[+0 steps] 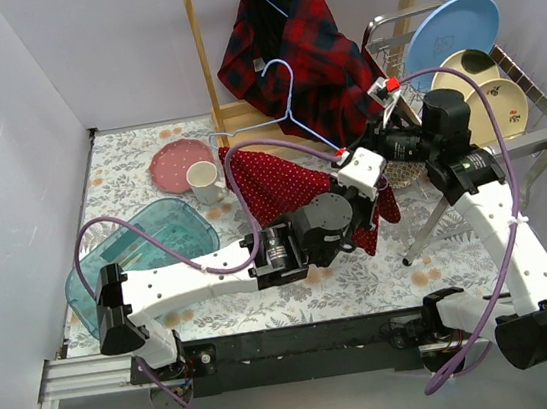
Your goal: Place the skirt on the hanger
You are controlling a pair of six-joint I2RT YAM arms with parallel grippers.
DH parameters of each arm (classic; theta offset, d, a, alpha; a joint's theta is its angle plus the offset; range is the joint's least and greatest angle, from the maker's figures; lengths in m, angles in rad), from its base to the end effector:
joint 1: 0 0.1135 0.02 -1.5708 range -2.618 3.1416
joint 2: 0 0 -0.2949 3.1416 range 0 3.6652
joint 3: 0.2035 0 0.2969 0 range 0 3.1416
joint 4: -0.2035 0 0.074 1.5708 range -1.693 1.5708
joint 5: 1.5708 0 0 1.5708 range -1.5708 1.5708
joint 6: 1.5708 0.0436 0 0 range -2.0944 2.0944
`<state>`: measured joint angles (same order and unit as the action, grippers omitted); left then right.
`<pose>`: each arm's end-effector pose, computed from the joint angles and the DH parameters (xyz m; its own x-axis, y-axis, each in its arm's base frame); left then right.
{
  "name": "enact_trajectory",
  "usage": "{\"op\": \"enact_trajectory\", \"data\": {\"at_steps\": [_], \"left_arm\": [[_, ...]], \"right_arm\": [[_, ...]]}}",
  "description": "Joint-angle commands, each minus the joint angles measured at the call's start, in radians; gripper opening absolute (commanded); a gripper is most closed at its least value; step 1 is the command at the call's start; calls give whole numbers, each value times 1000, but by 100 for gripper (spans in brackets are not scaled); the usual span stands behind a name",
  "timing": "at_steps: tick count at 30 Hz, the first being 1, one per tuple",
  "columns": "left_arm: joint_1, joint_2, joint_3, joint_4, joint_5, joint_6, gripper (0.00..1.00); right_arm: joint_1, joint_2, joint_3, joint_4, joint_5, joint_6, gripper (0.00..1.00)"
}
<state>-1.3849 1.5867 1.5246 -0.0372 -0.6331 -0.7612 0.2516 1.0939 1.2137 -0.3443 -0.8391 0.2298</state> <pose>0.1043 -0.4151 0.4394 -0.4847 -0.4313 -0.7609 0.4822 0.5940 -0.6439 0.2502 0.0978 0.4469 -0.4079 0.0523 -0.9115 -0.7969 0.4669 0.3834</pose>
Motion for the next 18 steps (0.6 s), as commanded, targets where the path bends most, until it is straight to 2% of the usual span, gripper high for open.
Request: {"op": "enact_trajectory", "data": {"at_steps": [1, 3, 4, 6, 7, 12, 13, 14, 15, 18], "left_arm": [[59, 6, 6, -70, 61, -26, 1], [86, 1, -7, -82, 88, -46, 8], [92, 1, -7, -99, 99, -55, 19], [99, 1, -9, -105, 130, -69, 29], [101, 1, -11, -107, 145, -72, 37], [109, -40, -41, -102, 232, -113, 55], [109, -54, -50, -95, 286, -118, 57], [110, -83, -64, -93, 327, -122, 65], [110, -102, -87, -90, 369, -122, 68], [119, -149, -139, -92, 495, -128, 72]], "right_arm": [[9, -46, 6, 88, -46, 9, 1], [9, -48, -2, 90, -52, 9, 1], [9, -49, -3, 93, -55, 8, 1], [12, -49, -8, 96, -61, 9, 1], [12, -49, -9, 97, -63, 9, 1], [12, -55, -2, 85, -57, -17, 1], [11, -55, 4, 77, -54, -24, 1], [11, -55, 7, 73, -51, -30, 1], [12, -55, 12, 62, -42, -46, 1], [12, -55, 26, 54, -37, -58, 1]]}}
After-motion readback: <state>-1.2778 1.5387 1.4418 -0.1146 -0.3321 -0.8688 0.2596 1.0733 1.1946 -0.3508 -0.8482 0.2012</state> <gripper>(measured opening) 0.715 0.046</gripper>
